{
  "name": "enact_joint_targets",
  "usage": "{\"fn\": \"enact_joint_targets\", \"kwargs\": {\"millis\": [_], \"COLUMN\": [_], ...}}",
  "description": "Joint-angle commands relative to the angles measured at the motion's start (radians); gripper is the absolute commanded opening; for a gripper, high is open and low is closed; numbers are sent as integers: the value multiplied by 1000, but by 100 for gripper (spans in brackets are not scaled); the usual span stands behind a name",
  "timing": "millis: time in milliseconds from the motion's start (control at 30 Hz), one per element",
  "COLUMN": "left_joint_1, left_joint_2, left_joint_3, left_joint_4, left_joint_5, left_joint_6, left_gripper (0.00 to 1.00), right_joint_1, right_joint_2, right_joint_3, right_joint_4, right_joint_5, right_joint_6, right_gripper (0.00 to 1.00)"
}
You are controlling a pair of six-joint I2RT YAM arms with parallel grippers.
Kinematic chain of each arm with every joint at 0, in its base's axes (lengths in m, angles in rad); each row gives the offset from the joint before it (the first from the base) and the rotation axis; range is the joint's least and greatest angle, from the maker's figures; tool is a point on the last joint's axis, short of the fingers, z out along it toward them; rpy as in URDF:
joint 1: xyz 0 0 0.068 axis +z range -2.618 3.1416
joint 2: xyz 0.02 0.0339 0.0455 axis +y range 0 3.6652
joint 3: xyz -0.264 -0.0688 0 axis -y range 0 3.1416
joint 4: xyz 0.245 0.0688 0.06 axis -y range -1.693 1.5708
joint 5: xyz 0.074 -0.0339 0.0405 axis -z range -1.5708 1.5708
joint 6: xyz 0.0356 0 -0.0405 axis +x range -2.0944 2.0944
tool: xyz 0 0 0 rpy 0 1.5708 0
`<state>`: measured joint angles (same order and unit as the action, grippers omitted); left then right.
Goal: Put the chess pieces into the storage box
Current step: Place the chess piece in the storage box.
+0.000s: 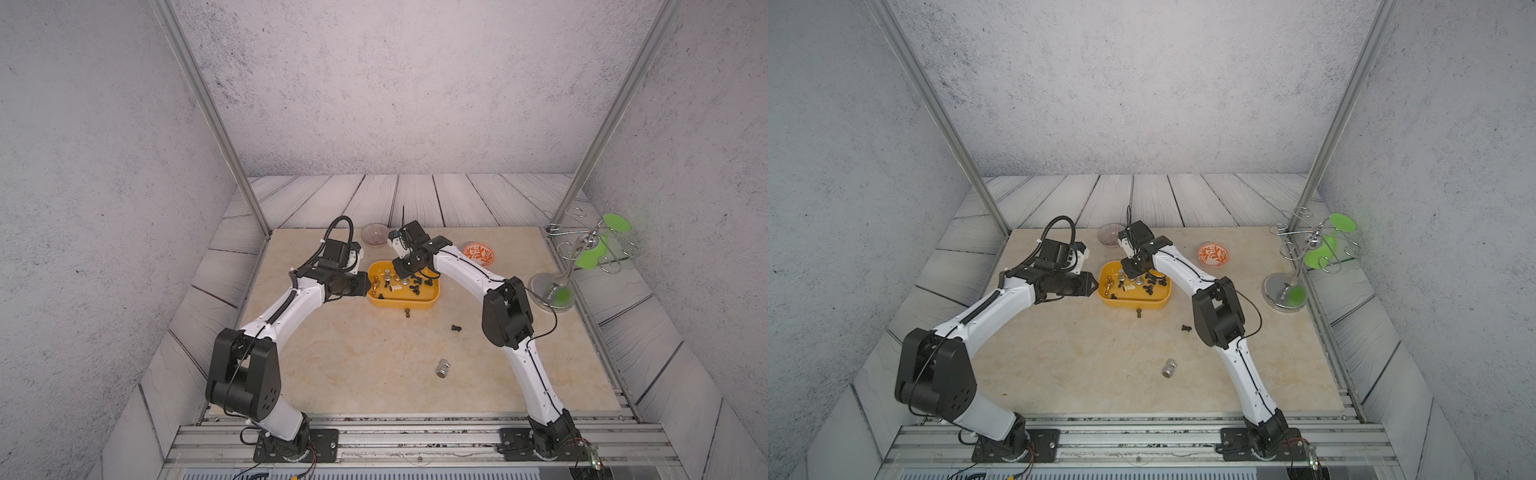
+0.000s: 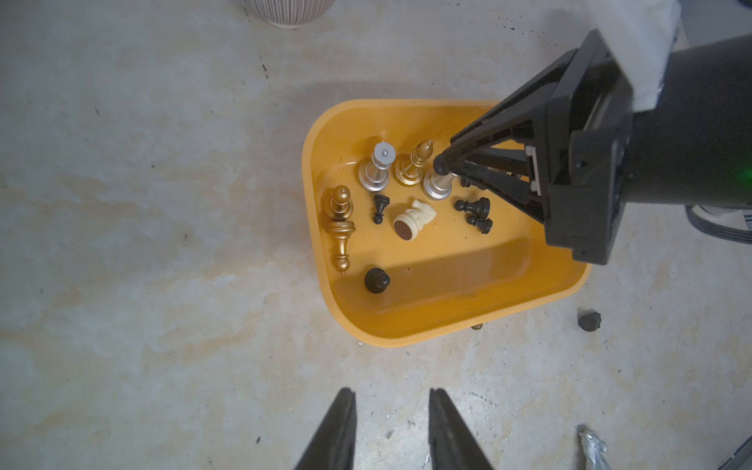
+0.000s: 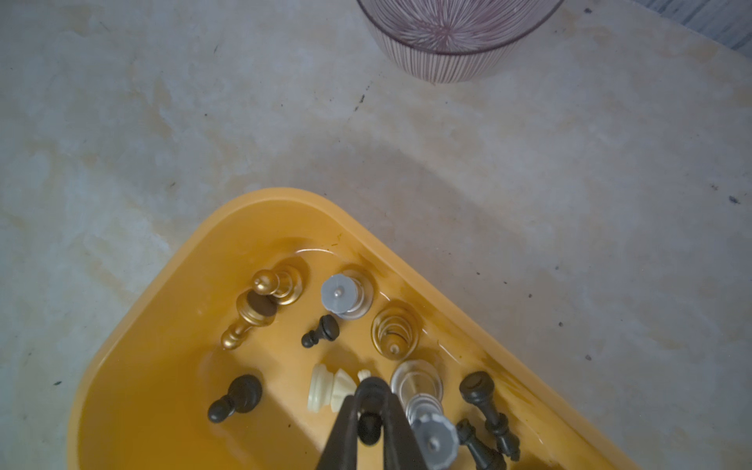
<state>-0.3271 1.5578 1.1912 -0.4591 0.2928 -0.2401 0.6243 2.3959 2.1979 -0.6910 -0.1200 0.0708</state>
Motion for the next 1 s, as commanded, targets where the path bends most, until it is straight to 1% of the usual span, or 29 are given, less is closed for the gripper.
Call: {"fn": "enact_joint_targets", "kwargs": {"millis": [0, 100, 200, 267, 367, 467, 533, 667, 833, 967], "left_joint_1": [3, -2, -17, -31, -53, -90, -126, -201, -295, -358], "left_joint_2": [-29, -28, -30, -28, -24, -16, -5, 17, 18, 36], "left_joint_3": [-14, -15, -20, -24, -28, -33, -36, -56, -136, -179], "left_joint_4": [10, -4, -17, -21, -25, -25, -20, 25, 171, 253], "left_joint_5": [15, 14, 9, 1, -10, -42, -70, -142, -270, -366], "left_joint_6": [-11, -18, -11, -2, -1, 2, 7, -3, -48, -38], "left_gripper": [34, 34, 34, 34, 34, 34, 34, 34, 34, 34], "right_joint_1": [0, 0, 0, -3, -8, -16, -24, -35, -66, -113], "right_joint_2": [42, 23, -15, -61, -156, -274, -362, -490, -647, -741], "right_joint_3": [23, 19, 6, -15, -88, -206, -297, -446, -669, -805], "right_joint_4": [-6, -5, -3, 5, 38, 93, 131, 165, 219, 245], "right_joint_5": [11, 7, 5, 2, 3, 11, 13, 15, 34, 29], "right_joint_6": [17, 19, 21, 21, 23, 29, 35, 47, 85, 120], "right_gripper": [21, 25, 26, 27, 27, 28, 29, 30, 31, 31]}}
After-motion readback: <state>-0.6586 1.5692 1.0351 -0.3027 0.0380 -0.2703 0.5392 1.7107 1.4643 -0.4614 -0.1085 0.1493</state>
